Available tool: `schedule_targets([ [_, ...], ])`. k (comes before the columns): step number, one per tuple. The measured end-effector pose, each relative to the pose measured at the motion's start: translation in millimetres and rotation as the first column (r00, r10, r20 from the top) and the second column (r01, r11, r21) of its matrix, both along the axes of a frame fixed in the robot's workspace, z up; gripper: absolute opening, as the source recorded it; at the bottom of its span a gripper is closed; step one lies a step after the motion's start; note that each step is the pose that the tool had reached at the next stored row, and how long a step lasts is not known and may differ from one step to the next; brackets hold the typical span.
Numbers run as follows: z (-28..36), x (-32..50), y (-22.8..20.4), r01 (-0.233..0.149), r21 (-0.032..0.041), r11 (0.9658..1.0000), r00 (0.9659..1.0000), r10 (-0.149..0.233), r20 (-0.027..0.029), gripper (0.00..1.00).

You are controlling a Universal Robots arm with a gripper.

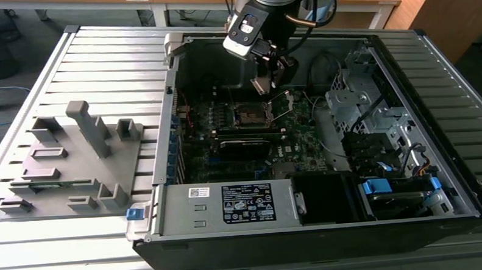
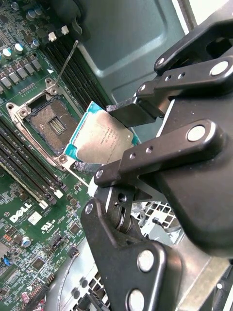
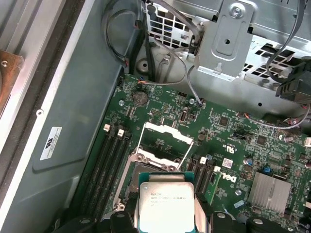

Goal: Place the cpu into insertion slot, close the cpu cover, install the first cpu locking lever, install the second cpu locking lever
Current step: 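Place the cpu into insertion slot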

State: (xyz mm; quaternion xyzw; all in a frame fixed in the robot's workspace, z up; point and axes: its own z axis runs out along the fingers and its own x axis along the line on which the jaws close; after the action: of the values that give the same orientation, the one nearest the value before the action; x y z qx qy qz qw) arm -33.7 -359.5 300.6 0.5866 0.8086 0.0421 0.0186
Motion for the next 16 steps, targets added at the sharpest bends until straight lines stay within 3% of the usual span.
schedule_targets([
  [8, 0.0, 0.0, 0.0, 0.002, -0.0001, 1.0, 1.0, -0.002, 0.0, 0.54],
  [13, -0.7, 0.0, 0.0, 0.06, -0.0001, 0.9982, 0.9982, -0.06, -0.0001, 0.54],
  [16, -0.8, 0.0, 0.0, 0.061, 0.0, 0.9981, 0.9981, -0.061, 0.0, 0.54],
])
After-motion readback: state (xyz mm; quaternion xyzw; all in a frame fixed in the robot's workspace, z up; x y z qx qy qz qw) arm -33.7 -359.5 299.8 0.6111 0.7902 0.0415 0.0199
